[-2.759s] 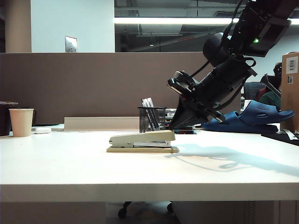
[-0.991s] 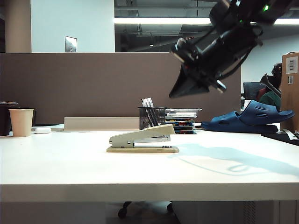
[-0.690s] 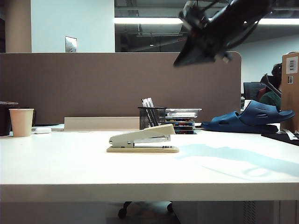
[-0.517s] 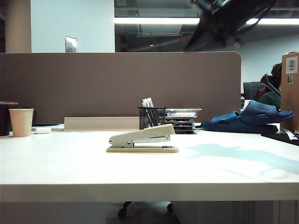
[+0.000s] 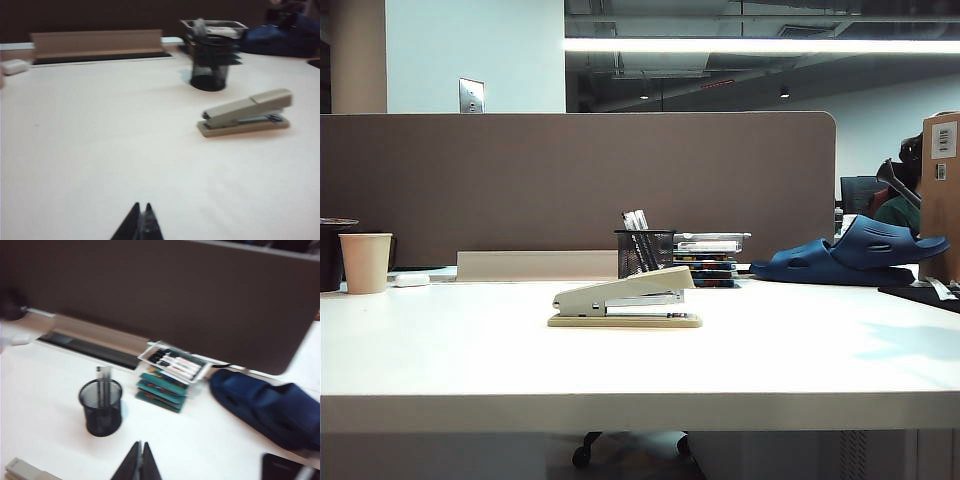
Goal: Press the stapler down.
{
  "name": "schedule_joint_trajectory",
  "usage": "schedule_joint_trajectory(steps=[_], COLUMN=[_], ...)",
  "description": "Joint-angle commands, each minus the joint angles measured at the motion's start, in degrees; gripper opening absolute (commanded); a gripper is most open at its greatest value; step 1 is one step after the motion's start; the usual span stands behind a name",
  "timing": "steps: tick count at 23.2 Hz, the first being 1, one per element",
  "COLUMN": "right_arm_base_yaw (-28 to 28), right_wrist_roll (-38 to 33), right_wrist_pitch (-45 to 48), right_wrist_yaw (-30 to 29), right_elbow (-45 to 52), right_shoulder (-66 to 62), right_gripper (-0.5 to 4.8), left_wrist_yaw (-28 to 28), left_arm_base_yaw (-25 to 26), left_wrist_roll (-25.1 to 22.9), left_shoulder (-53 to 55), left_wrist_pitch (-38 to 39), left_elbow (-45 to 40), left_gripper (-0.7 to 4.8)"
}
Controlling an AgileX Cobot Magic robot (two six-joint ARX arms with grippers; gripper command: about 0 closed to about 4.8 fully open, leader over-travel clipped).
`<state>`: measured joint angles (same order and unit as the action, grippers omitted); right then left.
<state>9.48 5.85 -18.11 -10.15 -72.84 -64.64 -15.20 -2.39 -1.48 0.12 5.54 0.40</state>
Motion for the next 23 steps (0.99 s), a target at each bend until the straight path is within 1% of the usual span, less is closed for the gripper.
schedule_joint_trajectory(steps=[1,2,4,5,7,10,12,15,18,20,23], right_arm_base_yaw=[-3.37,-4.31,-8.04,-10.23,-12.74,-12.74,-12.66,-12.70,-12.70,-12.68,-12.68], right_wrist_roll=[0.63,0.63,0.52,0.15,0.11,-0.59,-4.17,-4.52,-4.52,-4.59,-4.59], right_wrist_pitch=[-4.52,-5.11,-6.19,-6.14,-5.95,-5.33,-4.11,-2.99,-2.73,-0.55,2.86], right_wrist_yaw=[1.53,1.53,1.49,1.46,1.05,0.79,-0.63,-0.66,-0.72,-0.72,-0.72], right_elbow=[0.07,0.35,2.78,5.31,10.05,17.05,21.86,28.59,34.60,40.33,46.56], right_shoulder=[5.55,6.75,11.74,15.17,20.85,28.30,33.24,40.19,45.79,50.66,56.43], right_gripper=[-0.09,-0.09,-0.09,-0.09,-0.09,-0.09,-0.09,-0.09,-0.09,-0.09,-0.09], left_wrist_yaw=[2.84,2.89,3.04,3.19,3.63,3.74,3.65,3.72,4.15,7.58,8.98], left_arm_base_yaw=[0.00,0.00,0.02,0.02,0.02,0.02,0.00,0.00,0.00,0.00,0.00], left_wrist_roll=[-0.02,-0.02,-0.04,-0.02,-0.04,-0.04,0.00,-0.02,-0.04,-0.02,-0.02], left_shoulder=[0.00,0.00,0.00,0.00,0.00,0.00,0.00,0.00,0.00,0.00,0.00], left_wrist_pitch=[-2.67,-2.91,-3.13,-3.15,-3.19,-5.05,-7.63,-11.28,-13.31,-13.44,-13.92], left_elbow=[0.13,0.13,0.13,0.13,0.13,0.11,0.11,0.13,0.13,0.11,0.11], left_gripper=[-0.06,-0.05,-0.06,-0.06,-0.06,-0.06,-0.06,-0.06,-0.06,-0.06,-0.06])
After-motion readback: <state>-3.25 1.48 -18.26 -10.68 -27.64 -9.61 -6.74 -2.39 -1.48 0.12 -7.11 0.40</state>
